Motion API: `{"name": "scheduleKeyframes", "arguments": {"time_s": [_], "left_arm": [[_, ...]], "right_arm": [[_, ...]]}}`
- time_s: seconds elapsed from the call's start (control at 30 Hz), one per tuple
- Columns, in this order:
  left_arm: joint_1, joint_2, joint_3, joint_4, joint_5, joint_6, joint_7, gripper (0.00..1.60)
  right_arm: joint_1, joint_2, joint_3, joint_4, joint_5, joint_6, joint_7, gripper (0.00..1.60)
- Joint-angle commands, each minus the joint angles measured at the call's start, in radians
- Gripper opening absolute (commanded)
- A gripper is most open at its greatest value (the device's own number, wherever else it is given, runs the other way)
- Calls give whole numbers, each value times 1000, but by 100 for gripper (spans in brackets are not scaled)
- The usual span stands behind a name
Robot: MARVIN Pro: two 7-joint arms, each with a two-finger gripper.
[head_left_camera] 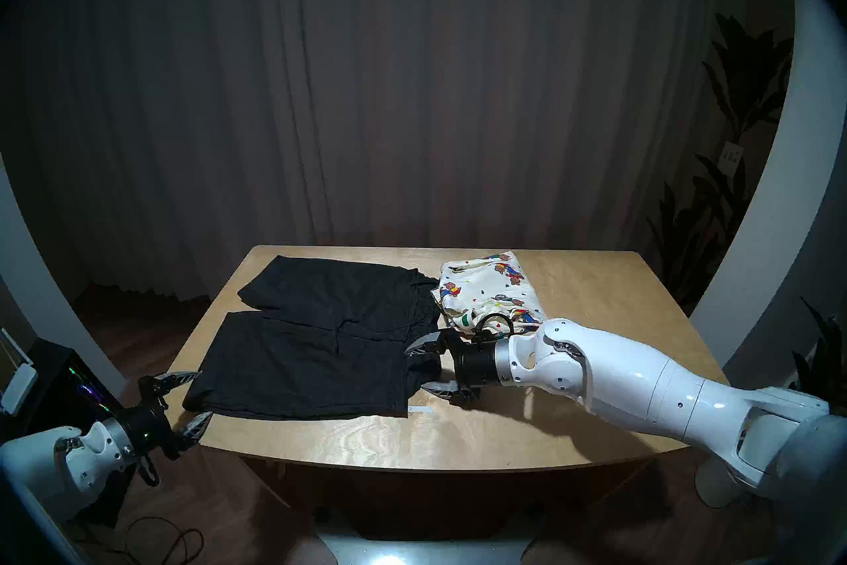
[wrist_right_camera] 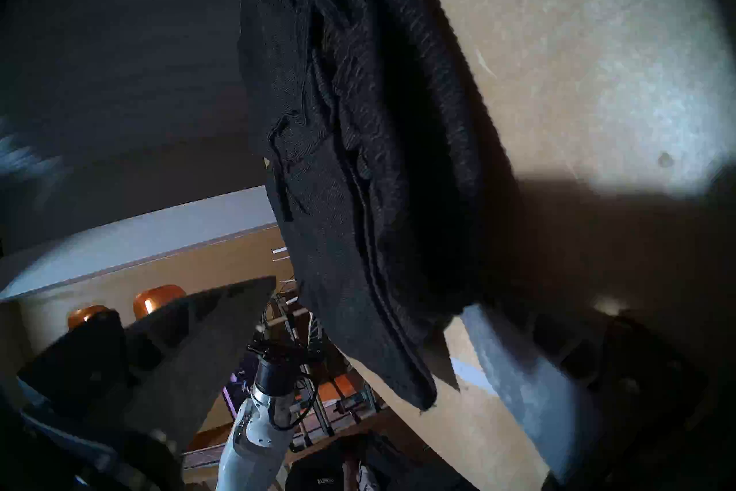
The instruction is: Fold pants twice and stack them
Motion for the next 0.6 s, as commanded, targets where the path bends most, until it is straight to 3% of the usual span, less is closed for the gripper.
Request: {"name": "scheduleKeyframes", "arguments": {"time_s": [0.0,0.57], "left_arm": [[-122,-16,91,76,21,9,-3,160],[-292,-67,216,151,31,47,47,159]], "right_arm": [[5,-43,-15,25,-28,12,16,160],[13,-74,-39,44,-35,29,13,160]]}}
